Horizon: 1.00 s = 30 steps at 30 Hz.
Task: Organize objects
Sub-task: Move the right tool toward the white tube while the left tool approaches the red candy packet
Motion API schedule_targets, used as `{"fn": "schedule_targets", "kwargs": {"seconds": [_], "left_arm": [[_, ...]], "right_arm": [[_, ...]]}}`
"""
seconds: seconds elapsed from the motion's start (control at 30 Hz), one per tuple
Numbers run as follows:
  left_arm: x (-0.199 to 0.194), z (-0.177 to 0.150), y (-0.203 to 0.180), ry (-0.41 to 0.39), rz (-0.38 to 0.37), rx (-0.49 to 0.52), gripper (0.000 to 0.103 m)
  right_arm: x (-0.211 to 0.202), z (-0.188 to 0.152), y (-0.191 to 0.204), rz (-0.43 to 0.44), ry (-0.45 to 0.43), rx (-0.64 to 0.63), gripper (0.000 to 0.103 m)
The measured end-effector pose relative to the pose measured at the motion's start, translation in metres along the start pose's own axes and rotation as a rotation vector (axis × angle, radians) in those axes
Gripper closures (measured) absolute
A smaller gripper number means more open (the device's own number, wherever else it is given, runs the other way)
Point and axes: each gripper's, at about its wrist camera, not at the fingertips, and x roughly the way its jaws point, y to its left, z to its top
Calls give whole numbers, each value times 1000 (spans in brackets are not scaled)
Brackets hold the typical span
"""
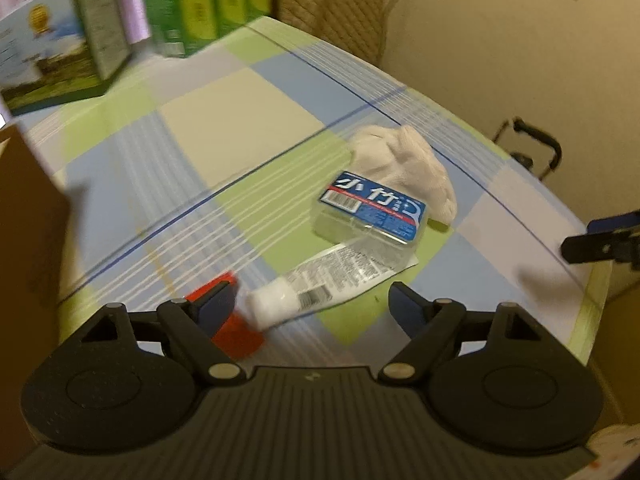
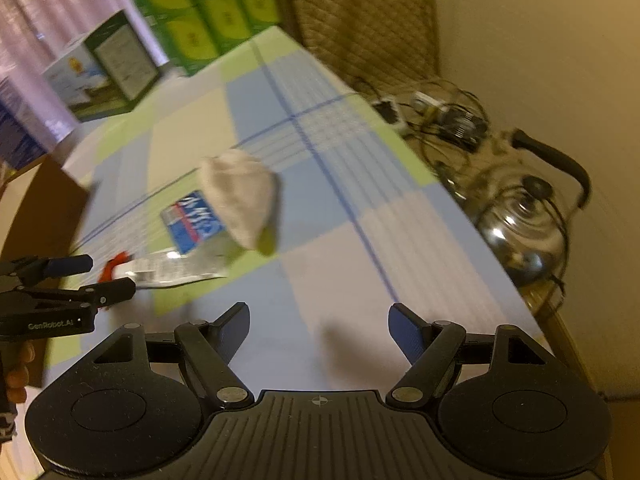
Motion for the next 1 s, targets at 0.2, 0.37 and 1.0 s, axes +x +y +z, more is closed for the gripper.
{"fn": "schedule_targets", "kwargs": {"seconds": [0.2, 0.37, 1.0], "left_arm": [[34, 11, -6, 59, -31, 116, 30], [41, 5, -13, 100, -64, 148, 39], [15, -46, -71, 152, -325, 89, 45]], "right_arm": [[-1, -5, -20, -40, 10, 69, 29], [2, -9, -27, -59, 22, 100, 29], [18, -34, 13, -39, 58, 58, 29]]}}
